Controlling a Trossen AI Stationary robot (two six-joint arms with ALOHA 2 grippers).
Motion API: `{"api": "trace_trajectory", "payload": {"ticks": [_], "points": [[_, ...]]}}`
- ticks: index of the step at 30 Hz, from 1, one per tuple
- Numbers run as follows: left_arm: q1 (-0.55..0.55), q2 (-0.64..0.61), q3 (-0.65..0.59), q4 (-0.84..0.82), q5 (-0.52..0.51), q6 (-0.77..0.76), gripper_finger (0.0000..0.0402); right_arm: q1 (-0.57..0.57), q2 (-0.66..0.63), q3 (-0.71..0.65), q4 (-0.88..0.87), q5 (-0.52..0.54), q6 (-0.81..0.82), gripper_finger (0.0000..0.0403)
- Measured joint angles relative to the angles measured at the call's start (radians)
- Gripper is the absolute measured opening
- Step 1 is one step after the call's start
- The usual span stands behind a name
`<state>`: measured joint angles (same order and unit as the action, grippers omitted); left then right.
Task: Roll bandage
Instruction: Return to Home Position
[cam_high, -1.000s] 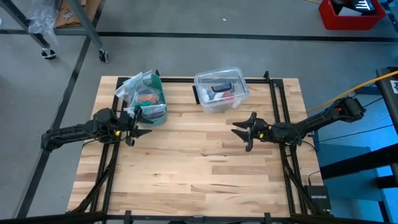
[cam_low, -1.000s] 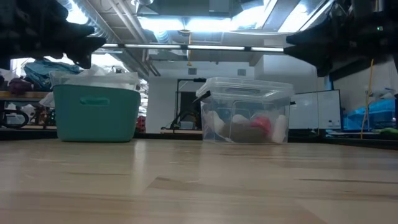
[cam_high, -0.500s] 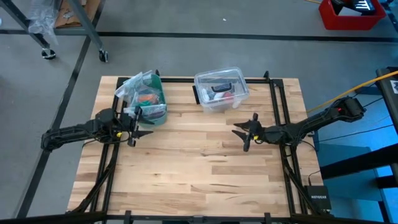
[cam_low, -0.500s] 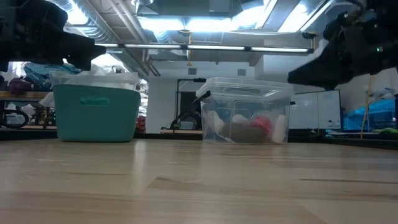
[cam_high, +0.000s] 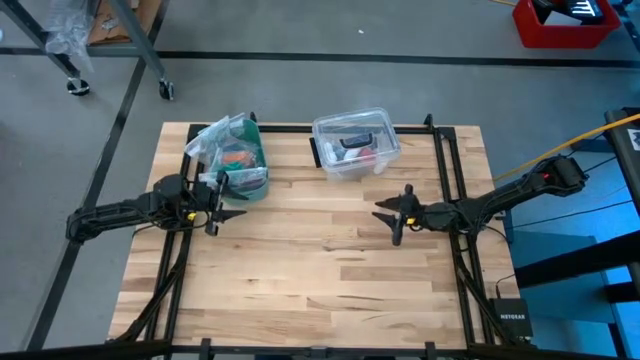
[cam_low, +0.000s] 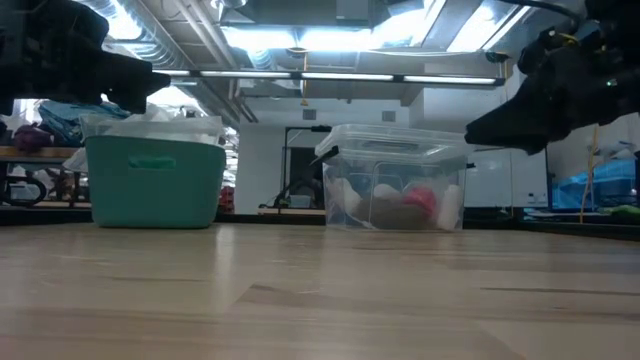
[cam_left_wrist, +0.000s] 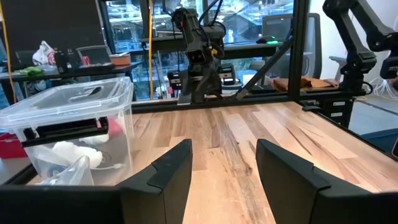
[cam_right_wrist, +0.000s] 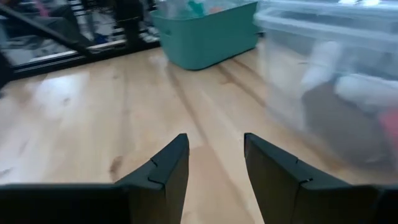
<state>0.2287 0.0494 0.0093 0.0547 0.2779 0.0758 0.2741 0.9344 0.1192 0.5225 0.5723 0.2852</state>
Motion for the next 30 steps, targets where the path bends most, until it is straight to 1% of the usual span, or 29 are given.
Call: {"api": "trace_trajectory", "payload": {"ticks": [4, 7, 12, 18, 25, 30], "points": [[0.0, 0.0, 0.0, 0.0, 0.0, 0.0, 0.0169, 0.0, 0.0, 0.0, 0.013, -0.078, 0.002, 0.0158], [0.0, 0.0, 0.0, 0.0, 0.0, 0.002, 0.0169, 0.0, 0.0, 0.0, 0.039, -0.093, -0.002, 0.0158], [0.0, 0.0, 0.0, -0.001, 0.0, 0.002, 0.0169, 0.0, 0.0, 0.0, 0.068, -0.086, -0.05, 0.0158], [0.0, 0.0, 0.0, -0.001, 0.001, 0.002, 0.0169, 0.0, 0.0, 0.0, 0.133, -0.086, -0.058, 0.0158], [0.0, 0.0, 0.0, -0.001, 0.001, 0.002, 0.0169, 0.0, 0.0, 0.0, 0.16, -0.017, -0.056, 0.0158], [0.0, 0.0, 0.0, -0.001, 0.002, 0.001, 0.0169, 0.0, 0.0, 0.0, 0.164, -0.013, -0.084, 0.0158]]}}
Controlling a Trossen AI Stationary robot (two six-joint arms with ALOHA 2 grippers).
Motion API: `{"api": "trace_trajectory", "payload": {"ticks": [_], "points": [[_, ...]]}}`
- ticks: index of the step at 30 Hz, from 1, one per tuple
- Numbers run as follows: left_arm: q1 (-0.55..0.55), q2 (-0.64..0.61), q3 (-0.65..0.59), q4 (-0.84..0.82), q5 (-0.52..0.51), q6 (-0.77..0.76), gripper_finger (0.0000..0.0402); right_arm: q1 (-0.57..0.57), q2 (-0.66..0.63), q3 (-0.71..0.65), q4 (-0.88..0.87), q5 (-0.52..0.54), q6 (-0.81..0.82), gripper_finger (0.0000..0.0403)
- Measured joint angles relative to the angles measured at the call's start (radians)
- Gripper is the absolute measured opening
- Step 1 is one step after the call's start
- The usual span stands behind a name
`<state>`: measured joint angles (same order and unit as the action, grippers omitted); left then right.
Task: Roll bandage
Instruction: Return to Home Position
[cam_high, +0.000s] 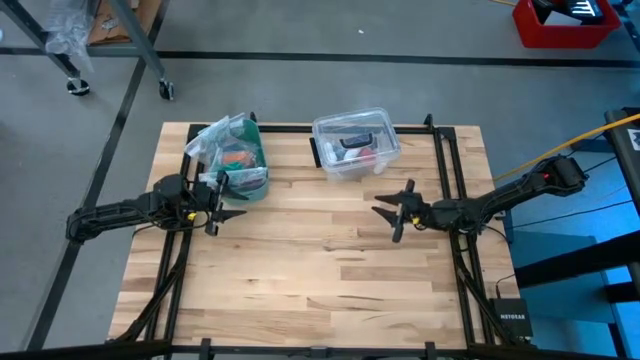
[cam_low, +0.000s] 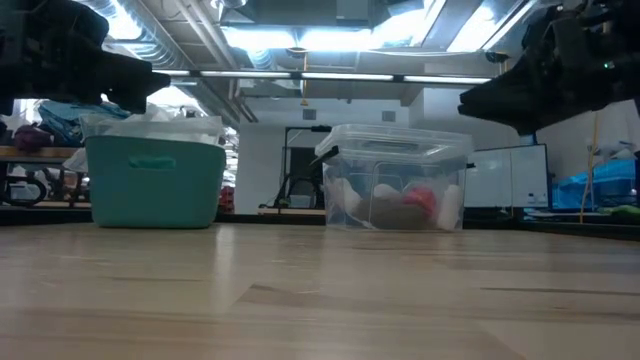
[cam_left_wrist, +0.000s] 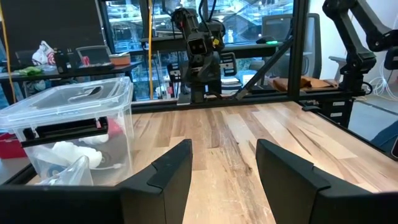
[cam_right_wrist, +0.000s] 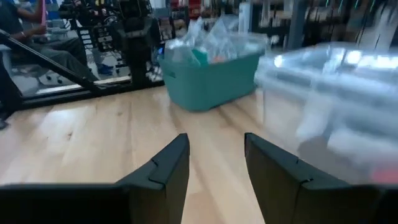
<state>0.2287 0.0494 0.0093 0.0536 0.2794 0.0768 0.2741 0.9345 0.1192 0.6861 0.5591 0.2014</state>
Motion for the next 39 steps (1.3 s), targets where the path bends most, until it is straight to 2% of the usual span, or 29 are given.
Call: {"api": "trace_trajectory", "payload": {"ticks": [7, 12, 15, 19, 23, 28, 33, 39], "points": [[0.0, 0.0, 0.0, 0.0, 0.0, 0.001, 0.0169, 0.0, 0.0, 0.0, 0.139, 0.027, -0.272, 0.0158], [0.0, 0.0, 0.0, 0.0, 0.0, 0.001, 0.0169, 0.0, 0.0, 0.001, 0.176, 0.018, -0.288, 0.0158], [0.0, 0.0, 0.0, 0.0, 0.0, 0.001, 0.0169, 0.0, 0.0, 0.001, 0.171, -0.048, -0.251, 0.0158], [0.0, -0.001, 0.0, 0.0, 0.0, 0.001, 0.0169, -0.006, -0.016, 0.001, 0.163, -0.211, -0.235, 0.0158], [0.0, -0.001, 0.0, 0.0, 0.0, 0.001, 0.0169, -0.052, -0.091, 0.001, 0.084, -0.352, -0.233, 0.0158], [0.0, -0.001, 0.0, 0.0, 0.0, 0.001, 0.0169, -0.139, -0.257, 0.002, -0.066, -0.484, -0.2, 0.0158], [0.0, -0.001, 0.0, 0.0, 0.0, 0.001, 0.0169, -0.21, -0.413, 0.002, -0.246, -0.554, -0.129, 0.0158], [0.0, 0.0, 0.0, 0.0, 0.0, 0.001, 0.0169, -0.224, -0.583, 0.002, -0.454, -0.597, -0.122, 0.0158]]}}
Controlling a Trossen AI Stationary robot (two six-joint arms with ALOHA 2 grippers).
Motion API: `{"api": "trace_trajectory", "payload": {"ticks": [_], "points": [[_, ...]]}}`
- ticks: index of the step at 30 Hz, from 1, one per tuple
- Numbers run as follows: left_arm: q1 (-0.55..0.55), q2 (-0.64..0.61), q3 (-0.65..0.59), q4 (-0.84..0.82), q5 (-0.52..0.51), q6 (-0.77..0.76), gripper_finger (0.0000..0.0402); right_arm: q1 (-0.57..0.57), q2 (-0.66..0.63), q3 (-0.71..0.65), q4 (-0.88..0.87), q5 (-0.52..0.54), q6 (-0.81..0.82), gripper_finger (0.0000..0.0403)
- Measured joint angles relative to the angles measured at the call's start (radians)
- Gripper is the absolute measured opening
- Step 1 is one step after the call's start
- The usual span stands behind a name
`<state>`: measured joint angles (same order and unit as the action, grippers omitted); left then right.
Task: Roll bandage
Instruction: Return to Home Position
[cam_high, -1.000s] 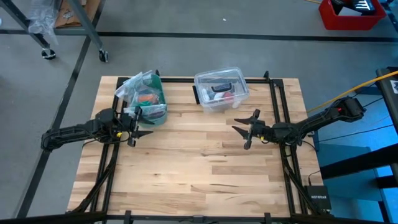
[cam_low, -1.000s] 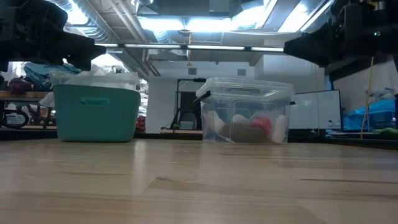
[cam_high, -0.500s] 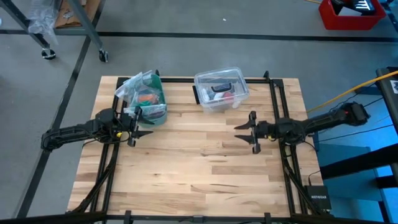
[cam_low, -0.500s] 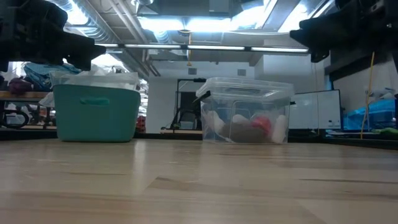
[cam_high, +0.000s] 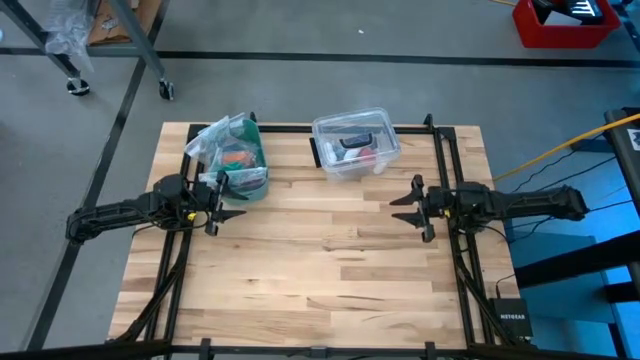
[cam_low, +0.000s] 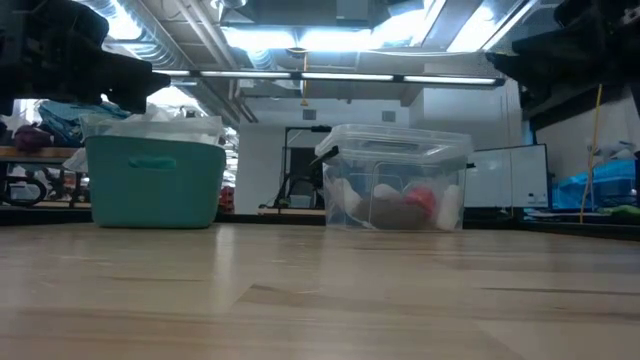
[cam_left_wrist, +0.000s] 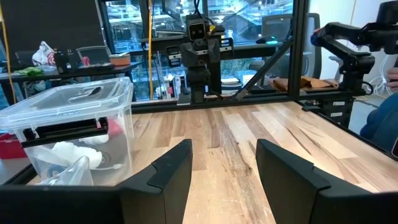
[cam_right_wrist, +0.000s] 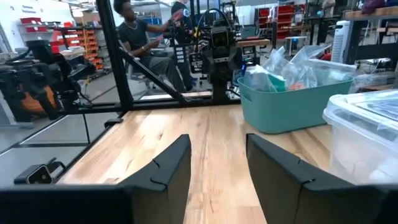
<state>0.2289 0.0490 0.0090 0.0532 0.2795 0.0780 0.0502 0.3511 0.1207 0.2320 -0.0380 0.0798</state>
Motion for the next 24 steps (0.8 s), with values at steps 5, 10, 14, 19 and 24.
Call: {"api": "trace_trajectory", "payload": {"ticks": [5, 10, 14, 19, 24], "points": [[0.0, 0.0, 0.0, 0.0, 0.0, 0.0, 0.0169, 0.0, -0.091, 0.0, -0.095, -0.018, 0.002, 0.0158], [0.0, 0.0, 0.0, 0.0, 0.0, 0.0, 0.0169, 0.0, -0.154, 0.0, -0.211, -0.027, 0.002, 0.0158], [0.0, 0.0, 0.0, 0.0, 0.0, 0.0, 0.0169, 0.0, -0.2, 0.0, -0.321, -0.027, 0.041, 0.0158], [0.0, 0.0, 0.0, 0.0, 0.0, 0.0, 0.0169, 0.0, -0.26, 0.0, -0.416, -0.027, 0.048, 0.0158], [0.0, 0.0, 0.0, 0.0, 0.0, 0.0, 0.0169, 0.0, -0.336, 0.0, -0.504, -0.027, 0.047, 0.0158]]}}
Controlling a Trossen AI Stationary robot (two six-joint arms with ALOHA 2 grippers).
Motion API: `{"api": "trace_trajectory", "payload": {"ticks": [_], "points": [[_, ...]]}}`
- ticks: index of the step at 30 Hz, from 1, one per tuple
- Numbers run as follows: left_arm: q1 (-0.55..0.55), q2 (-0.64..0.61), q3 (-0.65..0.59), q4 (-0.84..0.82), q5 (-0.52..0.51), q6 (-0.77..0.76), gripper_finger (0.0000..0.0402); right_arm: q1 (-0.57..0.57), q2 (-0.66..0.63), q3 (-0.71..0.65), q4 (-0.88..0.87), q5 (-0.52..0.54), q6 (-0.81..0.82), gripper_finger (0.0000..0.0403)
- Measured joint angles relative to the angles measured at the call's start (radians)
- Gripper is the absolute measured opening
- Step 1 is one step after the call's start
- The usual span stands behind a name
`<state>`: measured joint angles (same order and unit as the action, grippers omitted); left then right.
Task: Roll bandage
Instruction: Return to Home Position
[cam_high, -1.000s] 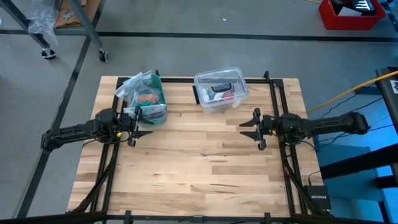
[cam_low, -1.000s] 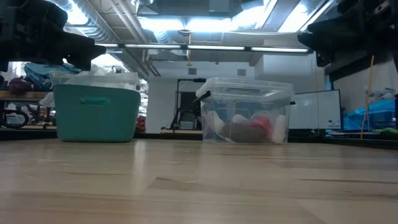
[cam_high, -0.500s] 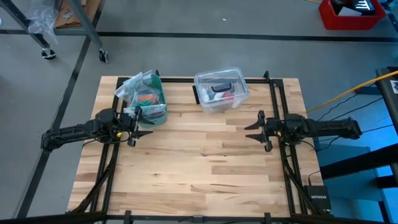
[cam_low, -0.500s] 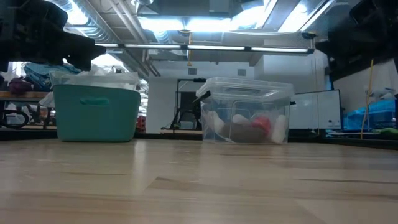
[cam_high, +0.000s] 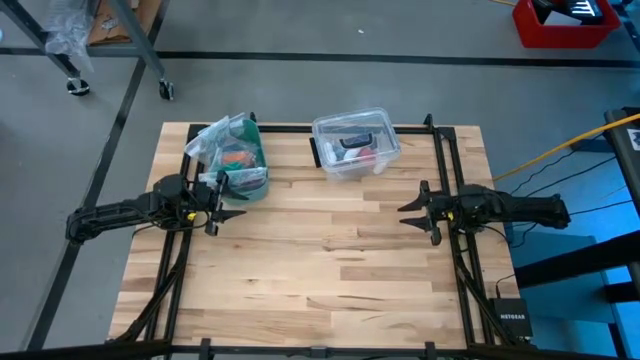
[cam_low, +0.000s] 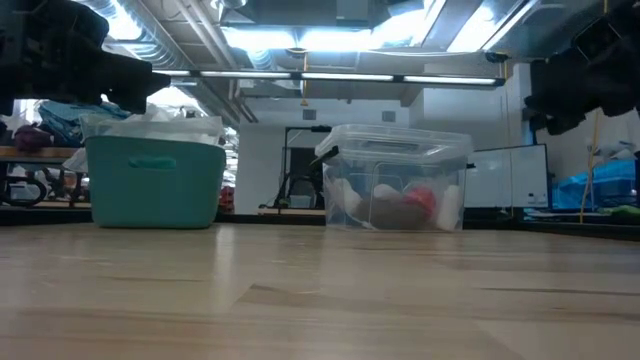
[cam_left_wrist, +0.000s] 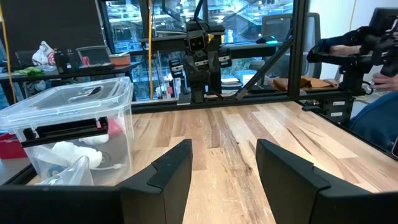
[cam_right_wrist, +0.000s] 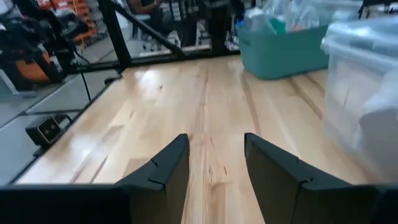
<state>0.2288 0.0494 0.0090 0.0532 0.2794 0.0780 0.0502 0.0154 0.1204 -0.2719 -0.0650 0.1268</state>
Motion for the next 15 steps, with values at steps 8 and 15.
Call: {"api": "trace_trajectory", "payload": {"ticks": [8, 15], "points": [[0.0, 0.0, 0.0, 0.0, 0.0, 0.0, 0.0169, -0.026, -0.013, 0.0, -0.104, 0.002, -0.001, 0.0158], [0.0, 0.0, 0.0, 0.0, 0.0, 0.0, 0.0169, -0.032, -0.014, 0.002, -0.124, 0.011, -0.002, 0.0158]]}}
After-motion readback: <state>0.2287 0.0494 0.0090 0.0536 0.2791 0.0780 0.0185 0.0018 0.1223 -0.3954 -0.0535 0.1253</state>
